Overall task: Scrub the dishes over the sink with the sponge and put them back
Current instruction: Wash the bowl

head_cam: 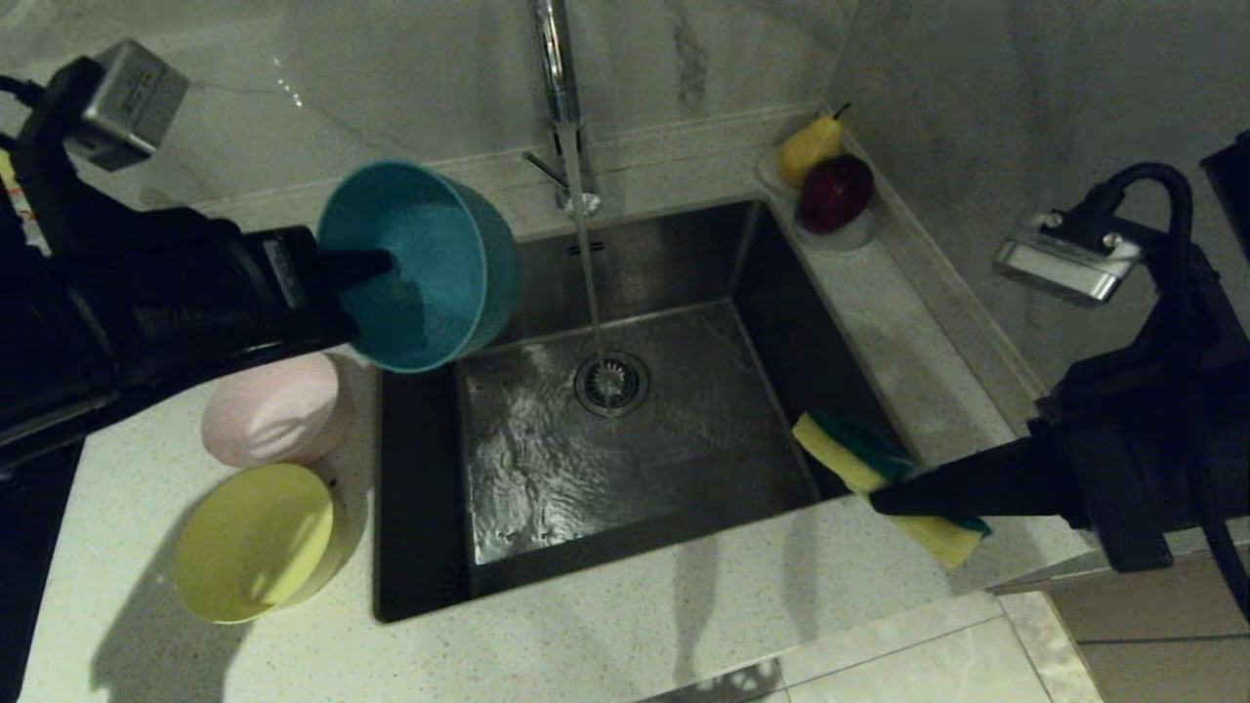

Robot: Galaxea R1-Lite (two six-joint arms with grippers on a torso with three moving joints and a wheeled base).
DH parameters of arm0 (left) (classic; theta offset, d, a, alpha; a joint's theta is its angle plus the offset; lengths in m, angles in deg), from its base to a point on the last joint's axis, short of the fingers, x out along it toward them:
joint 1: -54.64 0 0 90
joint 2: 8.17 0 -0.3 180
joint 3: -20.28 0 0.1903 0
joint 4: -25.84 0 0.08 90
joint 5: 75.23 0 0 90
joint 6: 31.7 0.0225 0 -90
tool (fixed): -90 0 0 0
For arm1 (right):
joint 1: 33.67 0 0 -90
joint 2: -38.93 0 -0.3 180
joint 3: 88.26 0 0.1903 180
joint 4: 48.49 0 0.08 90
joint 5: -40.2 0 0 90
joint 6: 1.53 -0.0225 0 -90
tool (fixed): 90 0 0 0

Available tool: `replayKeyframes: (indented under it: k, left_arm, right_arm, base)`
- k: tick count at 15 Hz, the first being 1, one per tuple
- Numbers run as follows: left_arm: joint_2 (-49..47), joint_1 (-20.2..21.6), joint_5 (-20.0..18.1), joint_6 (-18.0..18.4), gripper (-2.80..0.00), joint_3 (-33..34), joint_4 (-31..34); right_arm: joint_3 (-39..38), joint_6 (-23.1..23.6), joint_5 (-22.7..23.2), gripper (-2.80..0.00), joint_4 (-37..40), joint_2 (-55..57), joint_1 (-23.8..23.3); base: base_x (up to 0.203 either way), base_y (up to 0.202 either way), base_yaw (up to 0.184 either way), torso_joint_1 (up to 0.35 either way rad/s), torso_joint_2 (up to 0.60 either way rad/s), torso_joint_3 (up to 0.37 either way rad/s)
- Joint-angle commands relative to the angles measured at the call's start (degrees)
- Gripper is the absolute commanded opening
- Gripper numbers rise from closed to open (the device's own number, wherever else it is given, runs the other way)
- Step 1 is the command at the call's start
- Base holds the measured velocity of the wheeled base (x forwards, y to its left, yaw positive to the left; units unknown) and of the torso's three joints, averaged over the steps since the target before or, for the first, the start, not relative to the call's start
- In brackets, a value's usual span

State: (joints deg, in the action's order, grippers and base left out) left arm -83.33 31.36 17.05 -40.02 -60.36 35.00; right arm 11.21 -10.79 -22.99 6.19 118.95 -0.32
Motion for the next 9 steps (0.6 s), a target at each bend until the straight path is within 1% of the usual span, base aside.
replayKeyframes:
  k: [1,2,3,4,5,6,7,8,9]
  left_arm:
    - [0.2,-3.7,0.45,-0.38,-2.8,0.63,3.19]
    - [0.06,-6.01,1.41,-0.59,-2.8,0.71,5.41]
    - [-0.83,-7.63,3.46,-0.74,-2.8,0.82,6.43]
    - [-2.64,-8.39,5.57,-1.0,-2.8,0.97,6.38]
    - [-4.17,-9.16,8.29,-1.95,-2.8,1.06,5.85]
    - [-5.61,-9.89,9.73,-3.66,-2.8,1.09,4.41]
    - [-7.23,-10.52,10.26,-4.56,-2.8,1.05,2.76]
    - [-8.67,-11.24,11.08,-4.93,-2.8,1.01,1.07]
    - [-10.67,-12.36,13.59,-5.2,-2.8,0.74,-0.88]
  right_arm:
    - [4.41,-0.13,3.35,-2.8,1.83,2.17,1.38]
    - [6.0,-0.22,5.6,-2.8,2.7,3.34,1.42]
    - [7.94,-0.34,7.41,-2.8,3.6,4.42,1.45]
    - [10.02,-0.41,9.08,-2.8,4.87,5.36,1.51]
    - [12.26,-0.43,10.87,-2.8,6.88,6.26,1.75]
    - [15.44,-0.75,12.98,-2.8,9.66,7.43,1.98]
    - [18.59,-1.7,14.52,-2.8,12.03,8.92,2.06]
    - [21.19,-2.91,15.32,-2.8,13.63,10.63,2.11]
    - [23.73,-4.68,15.86,-2.8,14.71,12.78,2.24]
  base:
    - [0.0,0.0,0.0,0.0,0.0,0.0]
    - [0.0,0.0,0.0,0.0,0.0,0.0]
    - [0.0,0.0,0.0,0.0,0.0,0.0]
    - [0.0,0.0,0.0,0.0,0.0,0.0]
    - [0.0,0.0,0.0,0.0,0.0,0.0]
    - [0.0,0.0,0.0,0.0,0.0,0.0]
    - [0.0,0.0,0.0,0.0,0.0,0.0]
    - [0.0,0.0,0.0,0.0,0.0,0.0]
    - [0.0,0.0,0.0,0.0,0.0,0.0]
